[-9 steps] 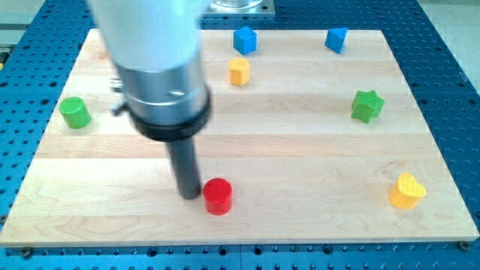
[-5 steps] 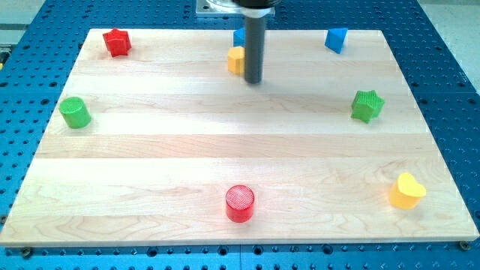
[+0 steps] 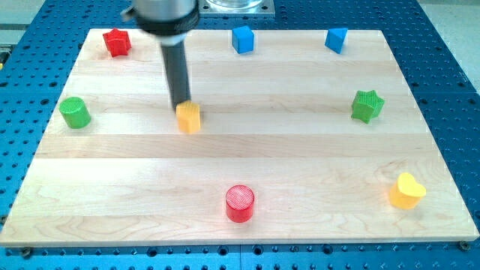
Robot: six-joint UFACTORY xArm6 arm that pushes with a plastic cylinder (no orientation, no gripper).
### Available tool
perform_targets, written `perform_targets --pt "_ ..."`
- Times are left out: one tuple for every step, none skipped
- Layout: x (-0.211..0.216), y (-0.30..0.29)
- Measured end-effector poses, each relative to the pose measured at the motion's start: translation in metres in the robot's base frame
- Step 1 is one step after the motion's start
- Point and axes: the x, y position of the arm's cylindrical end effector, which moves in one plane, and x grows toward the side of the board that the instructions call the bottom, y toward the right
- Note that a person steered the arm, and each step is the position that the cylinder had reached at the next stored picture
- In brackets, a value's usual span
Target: Slide the hexagon at the bottom left of the board
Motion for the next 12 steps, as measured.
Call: perform_targets --pt "0.006 -0.007" --pt "0.006 -0.006" --pt "0.023 -0.011" --pt "-0.019 0.016" --pt "-0.012 0.039" --pt "0.051 0.032" --pt "0.091 -0.002" --pt "0.097 0.019" --pt "0.103 0.045" --pt "0.148 0.025" --pt "0.144 -0.027" --pt "0.142 -0.084"
